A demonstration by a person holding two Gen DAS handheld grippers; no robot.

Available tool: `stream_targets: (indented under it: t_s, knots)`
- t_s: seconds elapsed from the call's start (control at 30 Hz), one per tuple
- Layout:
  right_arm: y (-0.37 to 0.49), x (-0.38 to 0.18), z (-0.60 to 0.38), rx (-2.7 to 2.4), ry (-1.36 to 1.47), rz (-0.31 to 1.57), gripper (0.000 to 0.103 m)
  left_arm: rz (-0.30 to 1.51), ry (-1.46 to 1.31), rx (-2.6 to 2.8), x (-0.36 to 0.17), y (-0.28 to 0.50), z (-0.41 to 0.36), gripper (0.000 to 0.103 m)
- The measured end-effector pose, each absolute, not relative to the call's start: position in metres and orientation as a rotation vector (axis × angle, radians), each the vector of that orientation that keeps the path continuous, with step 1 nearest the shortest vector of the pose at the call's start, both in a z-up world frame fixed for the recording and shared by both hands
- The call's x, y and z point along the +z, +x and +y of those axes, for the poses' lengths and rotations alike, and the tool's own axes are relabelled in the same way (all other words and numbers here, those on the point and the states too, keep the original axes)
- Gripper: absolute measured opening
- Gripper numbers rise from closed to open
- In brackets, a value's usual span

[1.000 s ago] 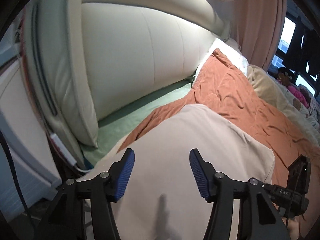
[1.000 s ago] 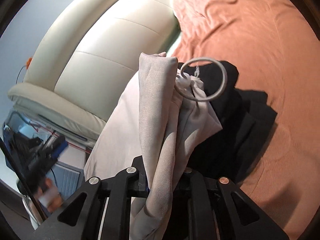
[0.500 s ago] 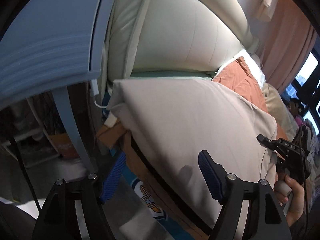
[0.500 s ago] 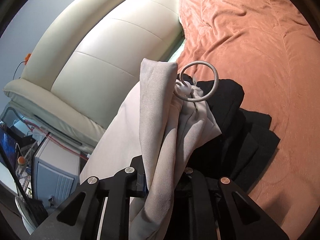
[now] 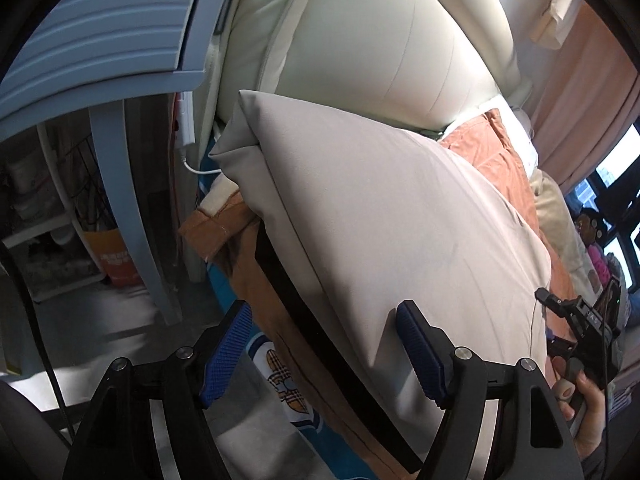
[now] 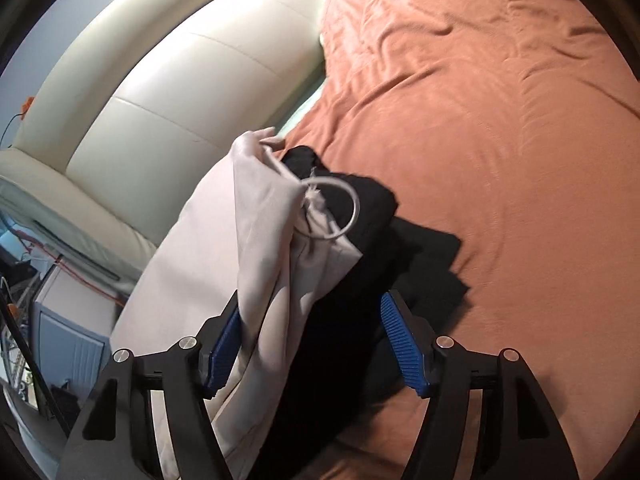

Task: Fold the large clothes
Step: 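Lower the jacket onto the dark clothes stack and open both tools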

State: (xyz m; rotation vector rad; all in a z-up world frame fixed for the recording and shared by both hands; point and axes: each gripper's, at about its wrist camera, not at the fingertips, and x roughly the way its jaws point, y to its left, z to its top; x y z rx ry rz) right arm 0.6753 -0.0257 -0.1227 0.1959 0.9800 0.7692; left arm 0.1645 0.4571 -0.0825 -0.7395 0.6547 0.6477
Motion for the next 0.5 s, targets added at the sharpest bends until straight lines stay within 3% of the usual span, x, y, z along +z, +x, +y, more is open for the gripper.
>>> stream_targets:
  t_s: [0.27, 0.5]
  knots:
    - [0.660, -0.090, -0.038, 0.551, 0.087, 0.929, 0.065, 0.651, -0.712, 0.633, -0.071, 0.165, 0.434, 0.076]
    - [0.633, -0.051, -0.065, 0.655, 0.107, 0.889, 0.065, 0.644, -0.674, 0.611, -0.046, 0.171, 0.412, 0.076]
